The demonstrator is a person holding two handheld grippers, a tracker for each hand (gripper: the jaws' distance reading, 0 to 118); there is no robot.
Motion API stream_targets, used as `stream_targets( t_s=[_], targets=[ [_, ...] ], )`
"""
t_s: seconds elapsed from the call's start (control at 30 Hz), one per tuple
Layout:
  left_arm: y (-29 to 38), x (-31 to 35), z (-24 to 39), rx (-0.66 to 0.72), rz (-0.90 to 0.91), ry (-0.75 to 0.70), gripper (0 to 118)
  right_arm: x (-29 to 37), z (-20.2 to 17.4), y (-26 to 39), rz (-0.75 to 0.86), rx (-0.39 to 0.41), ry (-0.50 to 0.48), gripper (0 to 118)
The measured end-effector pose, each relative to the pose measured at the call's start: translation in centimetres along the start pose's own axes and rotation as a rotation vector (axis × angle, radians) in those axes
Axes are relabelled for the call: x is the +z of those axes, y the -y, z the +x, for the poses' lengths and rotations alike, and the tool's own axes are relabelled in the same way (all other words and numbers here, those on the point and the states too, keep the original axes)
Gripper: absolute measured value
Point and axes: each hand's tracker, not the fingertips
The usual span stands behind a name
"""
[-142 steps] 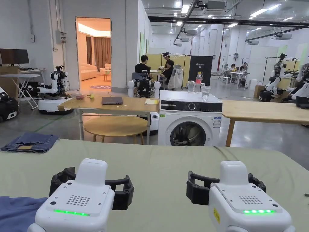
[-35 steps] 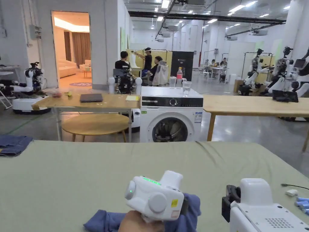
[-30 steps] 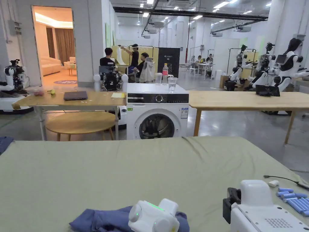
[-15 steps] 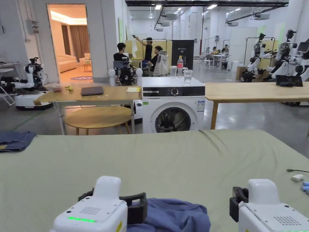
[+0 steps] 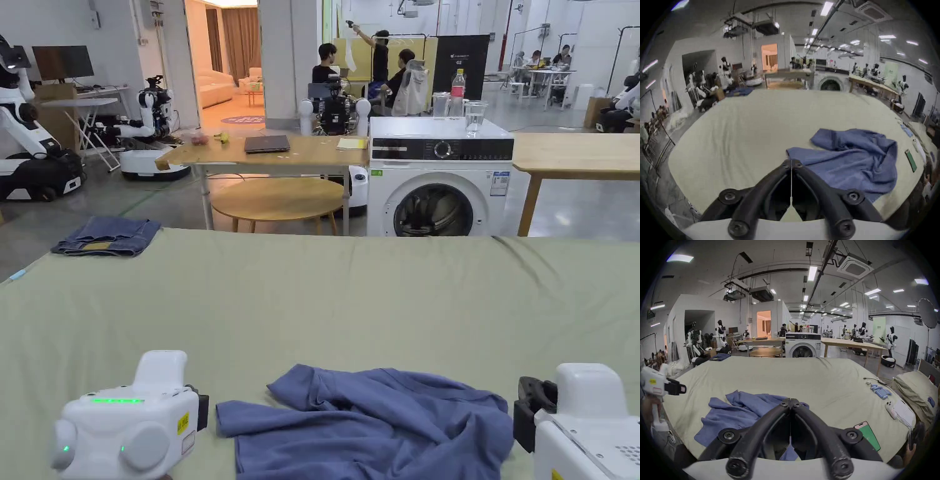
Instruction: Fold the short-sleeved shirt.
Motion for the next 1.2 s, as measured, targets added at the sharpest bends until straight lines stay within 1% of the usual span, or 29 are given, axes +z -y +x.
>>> stream_targets(
  t_s=[0.13,0.17,0.2,0.23,0.27,0.33,0.37,0.43,0.47,0.5,0.53,0.57,0.6,0.63,0.67,0.7,0.73,0.77,0.8,0.9,0.97,1.03,1.07,1.1,1.13,1.17,1.2],
  targets=[
    [-1.1,-7.3,-0.2,0.035,-0.141,0.024,0,-0.9,1.1,0.1,-0.018,0.0,0.014,0],
    [-1.3,-8.5,0.0,0.041,-0.154,0.011,10,-1.1,1.4,0.2,-0.022,0.0,0.02,0],
    [-1.7,-9.9,0.3,0.032,-0.157,-0.025,45,-1.4,1.7,0.3,-0.025,0.002,0.031,0],
    [-2.0,-11.3,0.6,0.029,-0.173,-0.033,94,-1.7,2.1,0.3,-0.031,0.003,0.039,0],
    [-2.2,-12.6,0.8,0.028,-0.19,-0.038,118,-2.1,2.5,0.4,-0.039,0.003,0.042,0],
    [-2.1,-14.1,1.7,0.015,-0.186,-0.047,114,-3.0,3.3,0.6,-0.06,0.011,0.056,0],
    [-2.0,-15.3,2.0,-0.014,-0.227,-0.076,114,-3.6,3.7,0.7,-0.073,0.019,0.069,0],
    [-1.4,-16.2,2.4,-0.043,-0.259,-0.086,113,-5.0,4.6,0.8,-0.096,0.022,0.082,0],
    [-1.0,-16.8,2.6,-0.071,-0.278,-0.093,105,-5.9,5.0,0.9,-0.113,0.024,0.085,0],
    [-0.6,-17.2,2.7,-0.105,-0.309,-0.098,85,-7.0,5.4,0.9,-0.131,0.032,0.09,0],
    [-0.1,-17.2,2.9,-0.134,-0.328,-0.096,58,-8.2,5.8,1.0,-0.157,0.036,0.099,0],
    [-0.1,-17.0,2.7,-0.129,-0.314,-0.056,29,-9.6,6.3,1.0,-0.18,0.038,0.094,0],
    [0.0,-16.2,2.9,-0.085,-0.278,0.013,8,-11.0,6.8,1.1,-0.204,0.035,0.081,1],
    [0.2,-15.4,3.4,-0.081,-0.262,0.002,1,-12.6,7.1,1.0,-0.24,0.022,0.07,15],
    [0.3,-14.8,3.8,-0.132,-0.247,-0.022,0,-14.5,7.5,1.0,-0.286,0.006,0.051,54],
    [0.4,-14.2,3.9,-0.134,-0.237,-0.029,0,-16.4,7.9,1.0,-0.341,-0.01,0.026,87],
    [0.5,-13.7,3.9,-0.127,-0.232,-0.019,0,-18.4,8.2,1.2,-0.388,-0.033,-0.002,107],
    [0.5,-13.3,3.7,-0.117,-0.23,-0.003,0,-20.2,8.4,1.5,-0.422,-0.033,-0.015,110],
    [0.5,-12.9,3.5,-0.106,-0.227,0.001,0,-21.7,8.4,1.9,-0.427,-0.026,-0.014,110],
    [0.3,-12.1,3.1,-0.092,-0.212,0.001,0,-25.4,8.0,2.8,-0.464,0.033,0.038,110],
    [0.1,-12.3,2.9,-0.098,-0.217,-0.004,0,-27.3,7.9,3.8,-0.497,0.022,0.04,109],
    [0.1,-12.3,3.1,-0.107,-0.209,-0.008,0,-28.5,7.7,5.1,-0.576,0.0,0.042,107],
    [0.0,-12.4,3.3,-0.12,-0.214,-0.013,0,-28.6,7.4,5.7,-0.616,-0.012,0.016,90],
    [0.1,-12.6,3.4,-0.128,-0.22,-0.016,0,-28.5,7.1,6.1,-0.638,-0.011,-0.032,61],
    [0.0,-12.7,3.5,-0.134,-0.223,-0.016,0,-27.8,6.6,6.2,-0.6,-0.002,-0.029,51],
    [0.0,-12.7,3.5,-0.136,-0.226,-0.015,0,-27.1,6.1,5.9,-0.557,0.048,-0.023,33],
    [-0.1,-12.7,3.4,-0.137,-0.226,-0.012,0,-27.0,6.1,5.6,-0.591,0.027,-0.089,19]
  ],
)
